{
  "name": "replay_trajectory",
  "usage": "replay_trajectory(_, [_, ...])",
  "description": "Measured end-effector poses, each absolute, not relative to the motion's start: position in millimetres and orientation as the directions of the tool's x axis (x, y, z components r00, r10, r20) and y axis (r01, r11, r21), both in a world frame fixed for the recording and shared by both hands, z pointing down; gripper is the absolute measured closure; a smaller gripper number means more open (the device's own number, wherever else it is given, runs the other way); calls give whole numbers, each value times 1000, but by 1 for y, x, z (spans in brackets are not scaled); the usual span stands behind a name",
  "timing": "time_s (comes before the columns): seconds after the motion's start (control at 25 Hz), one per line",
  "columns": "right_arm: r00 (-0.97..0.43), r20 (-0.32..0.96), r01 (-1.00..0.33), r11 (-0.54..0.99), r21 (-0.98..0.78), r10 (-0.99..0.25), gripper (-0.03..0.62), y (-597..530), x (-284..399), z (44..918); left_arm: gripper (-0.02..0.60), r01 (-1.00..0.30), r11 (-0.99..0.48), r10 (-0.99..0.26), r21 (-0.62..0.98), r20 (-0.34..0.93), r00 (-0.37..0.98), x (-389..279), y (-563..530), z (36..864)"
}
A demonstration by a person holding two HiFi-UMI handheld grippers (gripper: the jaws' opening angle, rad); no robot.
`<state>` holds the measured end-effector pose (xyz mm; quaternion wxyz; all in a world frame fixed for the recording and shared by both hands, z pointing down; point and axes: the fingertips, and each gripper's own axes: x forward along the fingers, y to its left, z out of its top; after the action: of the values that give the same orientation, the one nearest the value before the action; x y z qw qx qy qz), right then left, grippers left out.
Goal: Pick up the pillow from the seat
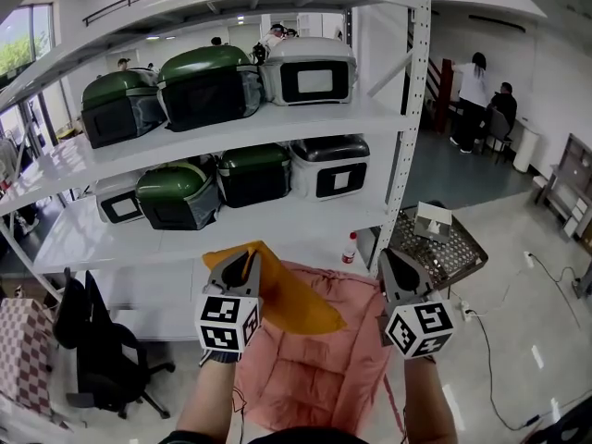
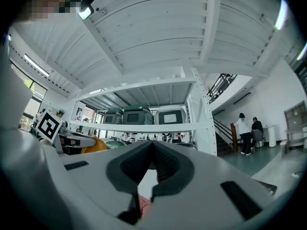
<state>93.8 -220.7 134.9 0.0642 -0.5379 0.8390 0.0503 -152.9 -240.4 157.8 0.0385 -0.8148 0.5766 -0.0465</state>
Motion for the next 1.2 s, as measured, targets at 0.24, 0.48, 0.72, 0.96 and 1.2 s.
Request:
replay_trajectory(0.24, [-421,-146,-906,422,21,-895,591,-222,90,139,561,-938,-334,-943,-96,27,332,-152,-241,158])
replay_trajectory(0.48, [-418,-140,-908,418,29,-898,591,-220,92,140,563,-936,-340,-940,-94,30,339,-146,-239,159])
replay_trajectory(0.72, [-417,-138,-908,416,37,-898,591,-218,92,141,561,-936,-339,-941,-97,26,338,-146,-237,158])
replay_trajectory(0.96, [-420,-133,-907,419,42,-898,591,-214,91,142,561,-938,-333,-943,-98,25,332,-149,-232,159])
replay_trajectory(1.2, [-423,-133,-906,421,44,-896,591,-212,88,143,561,-938,-331,-944,-101,21,330,-151,-230,158])
